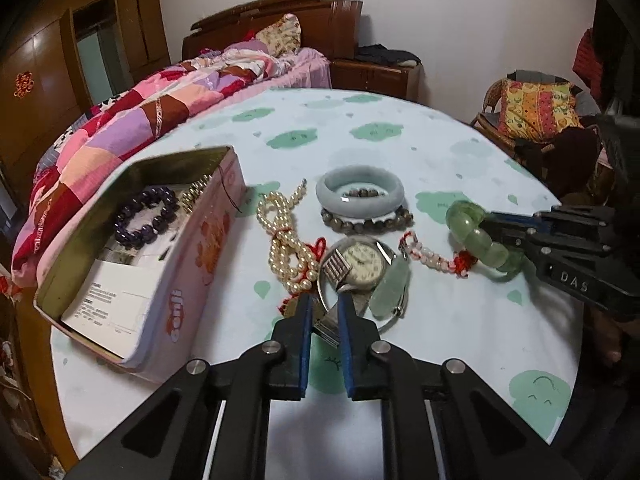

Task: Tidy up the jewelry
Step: 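Grasp the green jade bangle with the right gripper while the left grasps the silver watch, then lift the bangle and watch and carry both grippers over the tin box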

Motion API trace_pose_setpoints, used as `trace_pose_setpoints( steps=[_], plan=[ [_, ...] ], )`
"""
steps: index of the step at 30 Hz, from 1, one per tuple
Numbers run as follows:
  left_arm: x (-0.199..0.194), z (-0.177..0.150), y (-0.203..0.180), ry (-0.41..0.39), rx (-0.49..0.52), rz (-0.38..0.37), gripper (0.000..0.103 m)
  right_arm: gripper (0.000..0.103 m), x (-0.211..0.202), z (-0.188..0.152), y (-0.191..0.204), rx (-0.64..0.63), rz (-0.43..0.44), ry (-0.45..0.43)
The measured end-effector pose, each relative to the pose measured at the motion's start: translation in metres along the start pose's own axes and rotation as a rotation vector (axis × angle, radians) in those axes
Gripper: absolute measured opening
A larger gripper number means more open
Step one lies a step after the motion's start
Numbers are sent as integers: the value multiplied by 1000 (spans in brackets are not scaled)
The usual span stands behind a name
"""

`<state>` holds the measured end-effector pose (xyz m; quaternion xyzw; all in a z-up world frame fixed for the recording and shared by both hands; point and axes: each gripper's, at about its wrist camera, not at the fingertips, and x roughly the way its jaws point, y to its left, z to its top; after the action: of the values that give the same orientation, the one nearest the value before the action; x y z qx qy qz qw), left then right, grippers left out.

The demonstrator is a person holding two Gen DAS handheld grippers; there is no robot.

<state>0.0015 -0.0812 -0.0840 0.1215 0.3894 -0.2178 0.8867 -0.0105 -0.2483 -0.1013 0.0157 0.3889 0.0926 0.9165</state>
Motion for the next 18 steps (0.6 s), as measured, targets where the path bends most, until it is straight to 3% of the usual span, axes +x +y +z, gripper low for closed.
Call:
trace_pose_setpoints(
  steps=[11,13,18],
  plan=[
    [-37,24,5,-102,-17,-29,9,9,-14,4,5,-3,13,-51],
    [-43,29,6,-119,-15,-33,2,9,-16,6,7,-5,15,-60],
    [-53,42,11,-147,-18,-55,2,9,-20,12,9,-9,21,-79]
  ],
)
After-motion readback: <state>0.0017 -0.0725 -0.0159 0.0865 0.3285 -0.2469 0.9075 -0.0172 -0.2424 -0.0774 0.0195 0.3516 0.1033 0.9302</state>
